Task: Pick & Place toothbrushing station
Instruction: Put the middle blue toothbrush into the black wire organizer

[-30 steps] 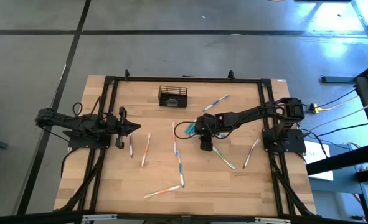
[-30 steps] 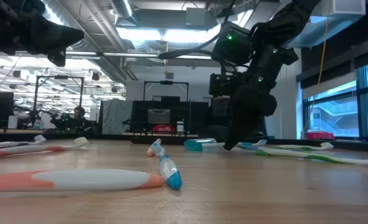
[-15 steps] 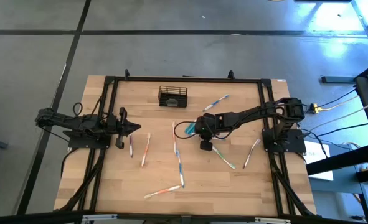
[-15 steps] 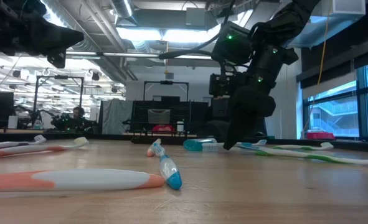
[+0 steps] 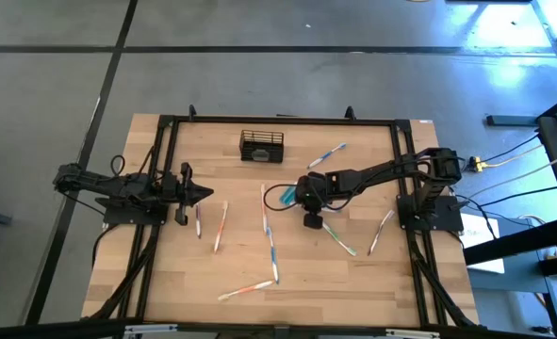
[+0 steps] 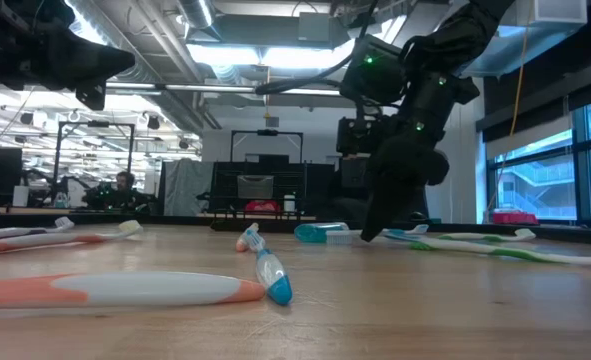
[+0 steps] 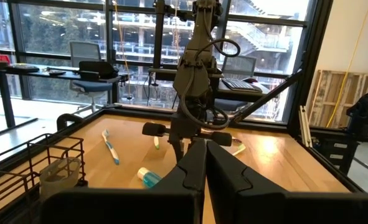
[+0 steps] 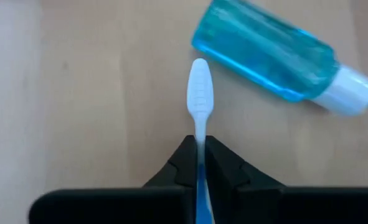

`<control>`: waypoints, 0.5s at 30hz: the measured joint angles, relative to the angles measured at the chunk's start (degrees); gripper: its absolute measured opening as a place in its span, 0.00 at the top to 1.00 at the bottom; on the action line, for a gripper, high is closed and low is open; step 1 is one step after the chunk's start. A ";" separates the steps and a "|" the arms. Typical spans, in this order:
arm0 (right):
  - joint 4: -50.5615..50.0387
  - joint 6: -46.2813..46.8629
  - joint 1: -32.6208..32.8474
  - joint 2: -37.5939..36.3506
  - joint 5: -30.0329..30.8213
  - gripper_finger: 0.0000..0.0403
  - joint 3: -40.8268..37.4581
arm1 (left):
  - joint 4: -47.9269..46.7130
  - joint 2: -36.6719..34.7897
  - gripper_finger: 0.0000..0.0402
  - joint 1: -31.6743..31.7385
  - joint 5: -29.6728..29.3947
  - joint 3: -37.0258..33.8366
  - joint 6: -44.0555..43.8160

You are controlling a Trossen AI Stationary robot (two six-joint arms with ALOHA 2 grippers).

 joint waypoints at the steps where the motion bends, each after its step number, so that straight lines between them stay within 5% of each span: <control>1: -0.02 0.00 0.01 -0.01 -0.32 0.96 0.00 | 0.00 0.00 0.99 -0.01 0.00 0.00 0.00; 15: -9.10 -3.17 0.59 -0.16 -0.49 0.95 8.15 | -0.58 0.00 0.99 0.01 0.43 0.00 0.00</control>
